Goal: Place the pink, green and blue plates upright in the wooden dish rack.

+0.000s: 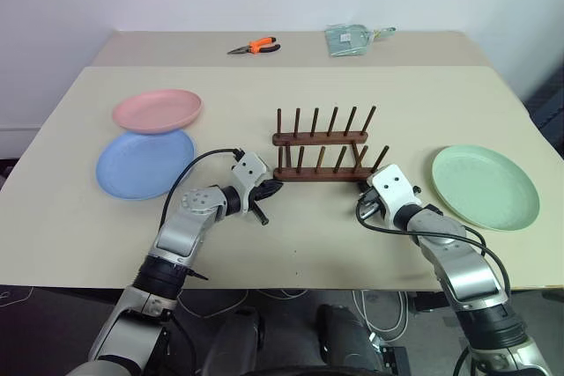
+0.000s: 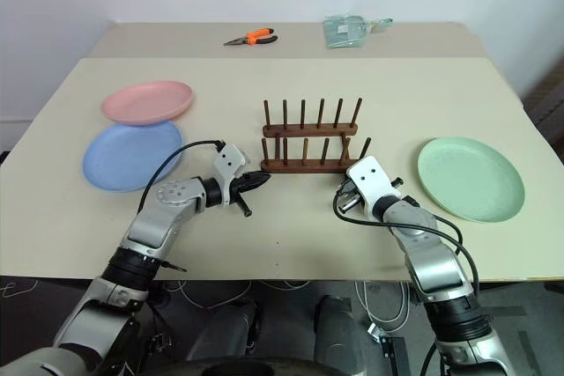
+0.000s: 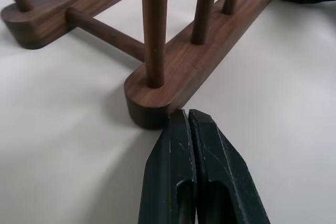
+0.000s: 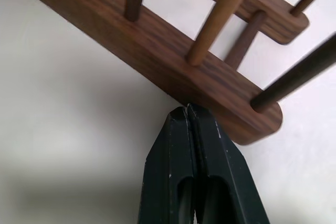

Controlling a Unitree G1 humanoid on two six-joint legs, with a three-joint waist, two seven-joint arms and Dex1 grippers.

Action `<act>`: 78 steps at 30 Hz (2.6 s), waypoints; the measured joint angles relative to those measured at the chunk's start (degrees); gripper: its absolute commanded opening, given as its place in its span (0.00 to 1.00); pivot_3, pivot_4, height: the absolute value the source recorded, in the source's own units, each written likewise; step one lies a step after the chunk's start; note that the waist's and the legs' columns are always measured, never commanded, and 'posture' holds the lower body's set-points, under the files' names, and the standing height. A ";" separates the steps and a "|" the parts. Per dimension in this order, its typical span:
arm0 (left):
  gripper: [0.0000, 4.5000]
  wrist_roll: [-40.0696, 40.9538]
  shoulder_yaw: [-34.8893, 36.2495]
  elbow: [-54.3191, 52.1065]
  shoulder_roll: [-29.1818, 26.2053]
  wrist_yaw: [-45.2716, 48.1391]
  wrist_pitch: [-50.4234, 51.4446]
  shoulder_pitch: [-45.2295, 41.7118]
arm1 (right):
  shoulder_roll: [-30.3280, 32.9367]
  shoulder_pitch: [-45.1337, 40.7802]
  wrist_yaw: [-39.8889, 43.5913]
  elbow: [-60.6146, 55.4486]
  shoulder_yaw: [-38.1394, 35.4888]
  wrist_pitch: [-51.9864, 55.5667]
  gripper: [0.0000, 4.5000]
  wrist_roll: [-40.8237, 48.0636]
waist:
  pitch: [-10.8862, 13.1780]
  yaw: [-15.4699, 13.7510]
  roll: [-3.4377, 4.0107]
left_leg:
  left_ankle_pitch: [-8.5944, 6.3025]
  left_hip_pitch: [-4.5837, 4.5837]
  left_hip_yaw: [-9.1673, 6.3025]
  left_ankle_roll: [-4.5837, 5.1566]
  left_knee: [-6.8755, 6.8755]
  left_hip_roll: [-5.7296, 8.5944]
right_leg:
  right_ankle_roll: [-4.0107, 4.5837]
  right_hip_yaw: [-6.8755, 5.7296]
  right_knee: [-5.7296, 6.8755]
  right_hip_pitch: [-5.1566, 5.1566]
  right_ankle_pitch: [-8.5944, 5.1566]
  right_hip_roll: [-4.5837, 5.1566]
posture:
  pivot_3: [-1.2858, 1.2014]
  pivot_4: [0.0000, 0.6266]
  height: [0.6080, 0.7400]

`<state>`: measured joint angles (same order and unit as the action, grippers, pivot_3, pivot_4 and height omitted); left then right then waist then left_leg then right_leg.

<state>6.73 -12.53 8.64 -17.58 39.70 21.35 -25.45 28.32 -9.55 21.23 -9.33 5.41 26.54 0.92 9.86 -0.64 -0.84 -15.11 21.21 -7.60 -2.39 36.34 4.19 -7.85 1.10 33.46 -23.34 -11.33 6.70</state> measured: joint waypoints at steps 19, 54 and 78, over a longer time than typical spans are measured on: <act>0.86 7.31 25.42 -8.31 -1.93 -20.08 7.06 -5.85 | 0.66 2.46 9.28 -8.34 1.15 -2.31 1.00 2.26 | 0.10 1.14 -0.14 | 0.03 0.11 -0.18 -0.05 -0.03 -0.03 | -0.23 -0.08 0.07 -0.14 -0.12 -0.05 | 0.52 0.24 1.00; 0.00 31.43 53.22 9.58 2.33 -42.53 20.63 -22.13 | 4.71 -0.18 13.87 -13.17 -4.48 -1.45 1.00 5.78 | 0.14 0.25 -0.56 | 0.08 0.18 -0.15 -0.17 -0.08 0.03 | -0.06 -0.08 0.03 -0.18 0.01 -0.03 | 0.52 0.24 1.00; 0.00 37.36 27.05 -19.66 16.20 -43.76 35.86 -21.32 | 9.41 -26.09 4.67 5.53 12.30 -30.83 0.00 -30.94 | 0.15 1.41 -0.56 | 0.12 0.15 -0.06 -0.23 -0.14 0.02 | -0.04 0.00 -0.01 -0.21 0.01 -0.05 | 0.52 0.24 1.00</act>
<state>44.09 14.53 -11.02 -1.38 -4.06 57.21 -46.77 37.73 -35.65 25.90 -3.80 17.71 -4.30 -30.02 10.01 0.77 -1.40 -14.98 21.36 -7.65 -2.62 36.21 4.21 -7.89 1.10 33.45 -23.54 -11.33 6.65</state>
